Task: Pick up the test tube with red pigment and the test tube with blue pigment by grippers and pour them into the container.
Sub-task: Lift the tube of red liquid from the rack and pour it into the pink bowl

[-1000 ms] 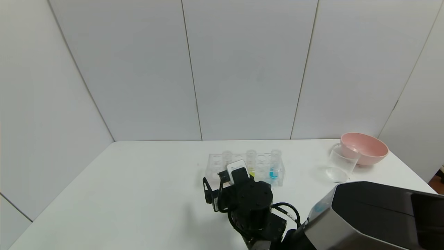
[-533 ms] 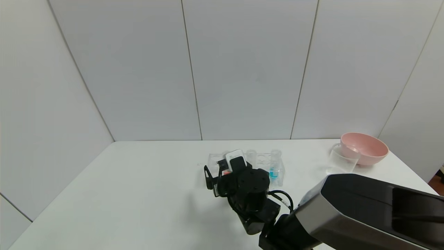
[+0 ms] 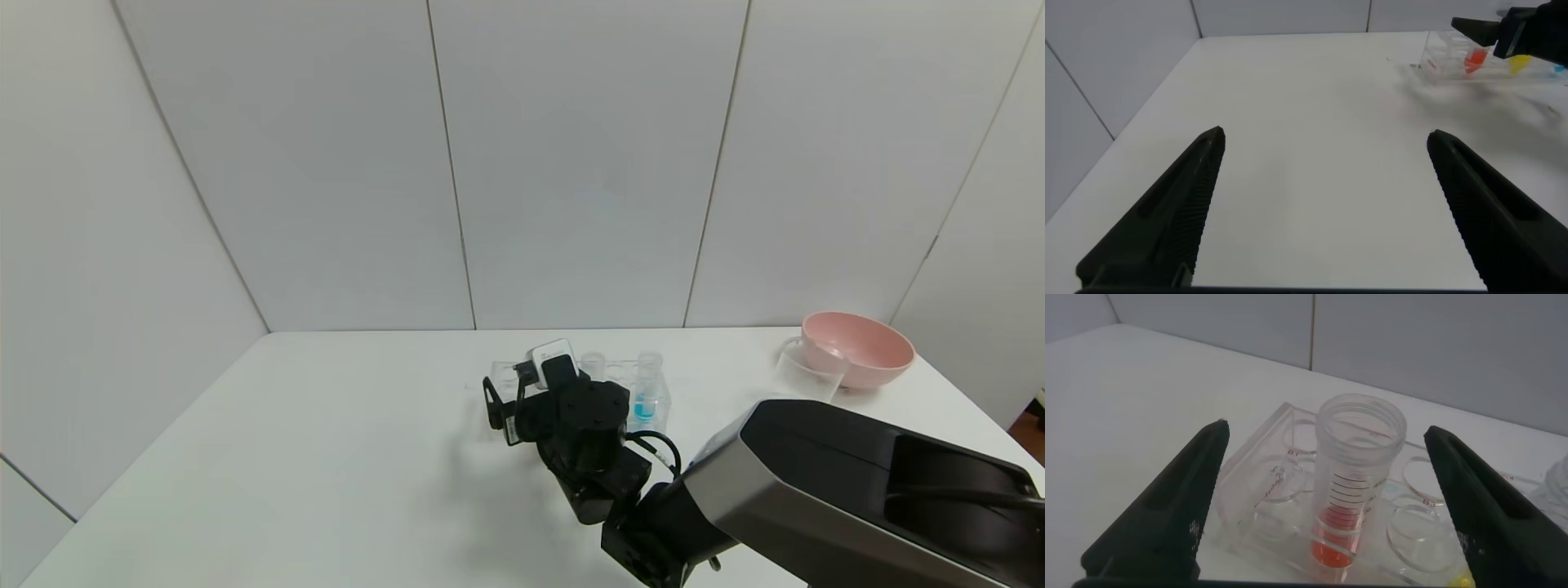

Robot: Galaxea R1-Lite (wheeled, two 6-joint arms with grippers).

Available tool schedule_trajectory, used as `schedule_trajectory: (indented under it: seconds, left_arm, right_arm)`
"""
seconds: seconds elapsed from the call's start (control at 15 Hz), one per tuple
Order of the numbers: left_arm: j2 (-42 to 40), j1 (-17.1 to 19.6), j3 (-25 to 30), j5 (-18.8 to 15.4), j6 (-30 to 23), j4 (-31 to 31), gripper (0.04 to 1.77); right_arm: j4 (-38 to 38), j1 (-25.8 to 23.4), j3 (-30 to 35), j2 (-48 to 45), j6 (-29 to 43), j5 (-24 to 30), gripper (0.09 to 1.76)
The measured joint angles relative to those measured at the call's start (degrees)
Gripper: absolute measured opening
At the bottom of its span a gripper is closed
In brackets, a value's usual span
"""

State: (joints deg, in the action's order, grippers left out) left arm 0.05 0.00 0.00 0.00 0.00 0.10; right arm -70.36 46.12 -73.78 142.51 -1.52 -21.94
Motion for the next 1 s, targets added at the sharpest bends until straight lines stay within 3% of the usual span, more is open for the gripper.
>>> schedule_trajectory:
  seconds: [0.27,0.47,0.53,1.0]
  left_arm:
    - [0.0,0.0,0.0,0.0,0.0,0.0,1.76]
    - [0.0,0.0,0.0,0.0,0.0,0.0,1.76]
    - [0.0,0.0,0.0,0.0,0.0,0.0,1.76]
    - [0.0,0.0,0.0,0.0,0.0,0.0,1.76]
  right_arm:
    - [0.0,-0.5,-0.1,0.4,0.0,0.1,1.06]
    - [-0.1,-0.6,0.3,0.4,0.0,0.1,0.74]
    - [-0.2,-0.6,0.4,0.4,0.0,0.0,0.51]
    - [-0.3,-0.8,0.1,0.1,-1.8,0.0,0.52]
